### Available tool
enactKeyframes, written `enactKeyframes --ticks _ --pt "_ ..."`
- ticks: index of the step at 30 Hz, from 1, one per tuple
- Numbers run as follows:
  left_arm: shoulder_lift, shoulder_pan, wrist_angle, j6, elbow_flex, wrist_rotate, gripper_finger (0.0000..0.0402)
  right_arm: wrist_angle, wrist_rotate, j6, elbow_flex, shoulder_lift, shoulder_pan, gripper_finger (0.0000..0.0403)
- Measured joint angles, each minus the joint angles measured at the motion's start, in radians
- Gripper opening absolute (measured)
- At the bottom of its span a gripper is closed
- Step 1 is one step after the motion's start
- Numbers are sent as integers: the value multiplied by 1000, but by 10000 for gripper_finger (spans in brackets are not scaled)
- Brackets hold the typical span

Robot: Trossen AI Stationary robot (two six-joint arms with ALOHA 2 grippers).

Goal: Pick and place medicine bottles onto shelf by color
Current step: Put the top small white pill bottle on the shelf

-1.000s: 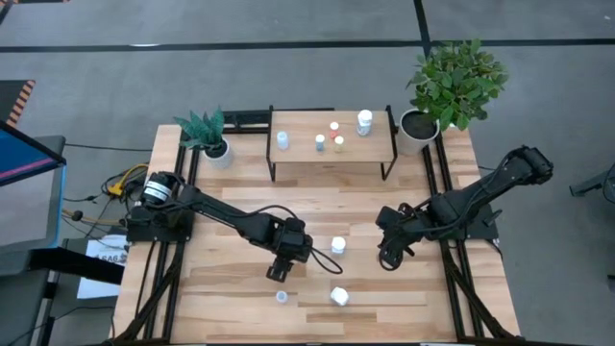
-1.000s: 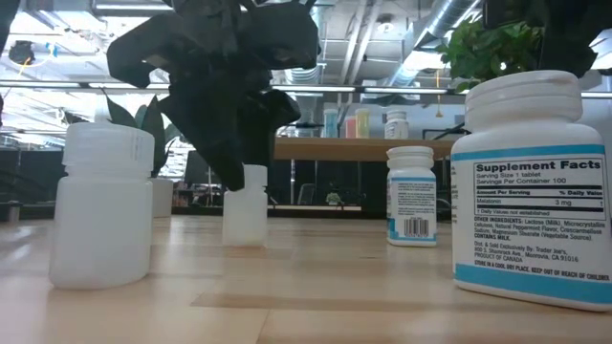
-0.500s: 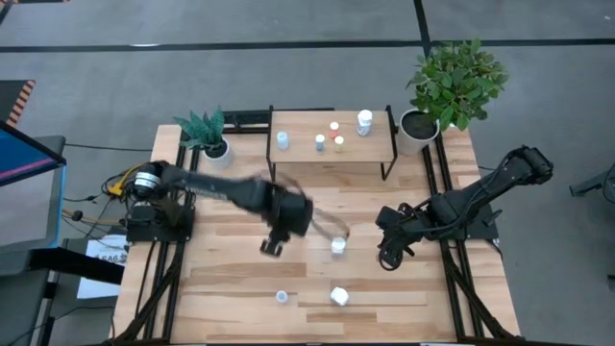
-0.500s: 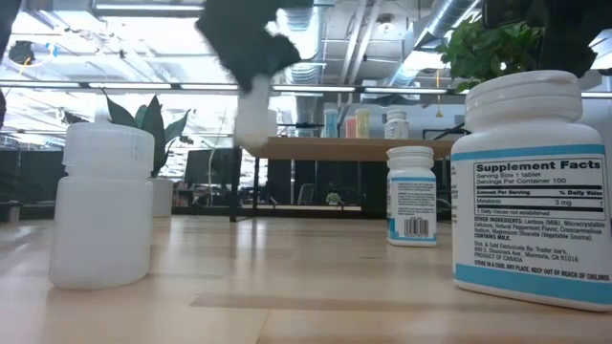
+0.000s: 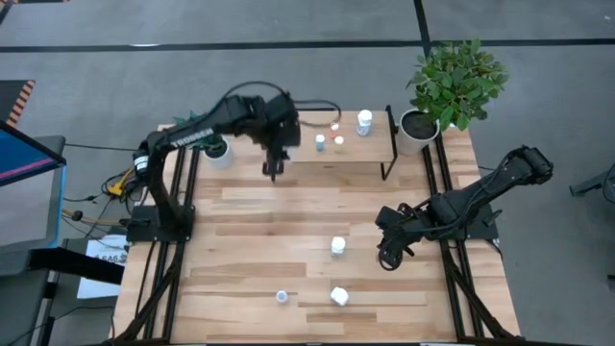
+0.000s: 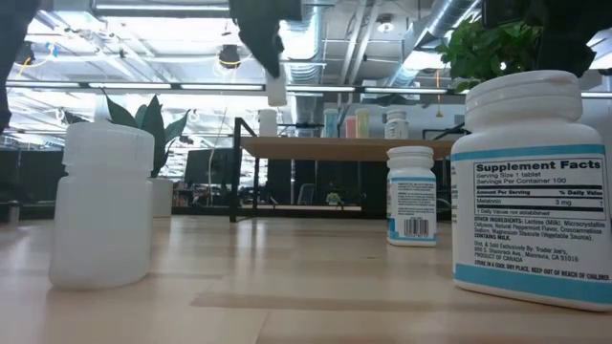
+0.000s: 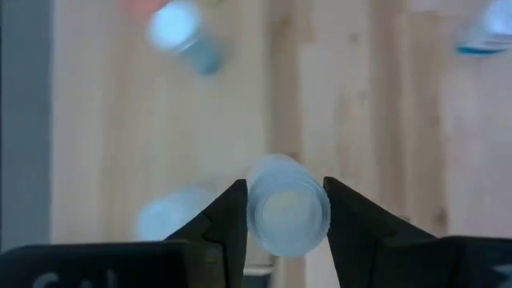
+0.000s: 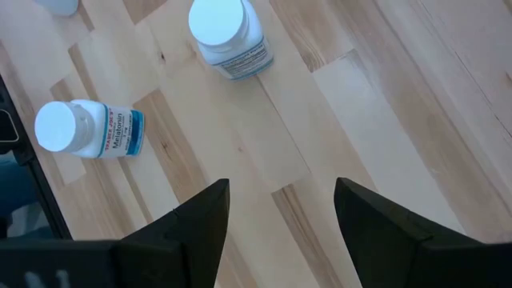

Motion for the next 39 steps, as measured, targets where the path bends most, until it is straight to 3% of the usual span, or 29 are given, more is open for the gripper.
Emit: enactKeyframes --ticks 9,25,39 --pt "35 89 -31 5 0 56 108 5 0 2 0 0 0 248" --pt "128 96 3 135 5 -45 115 3 9 36 0 1 0 248" --pt "134 165 -37 150 32 -14 114 3 11 48 0 1 0 248"
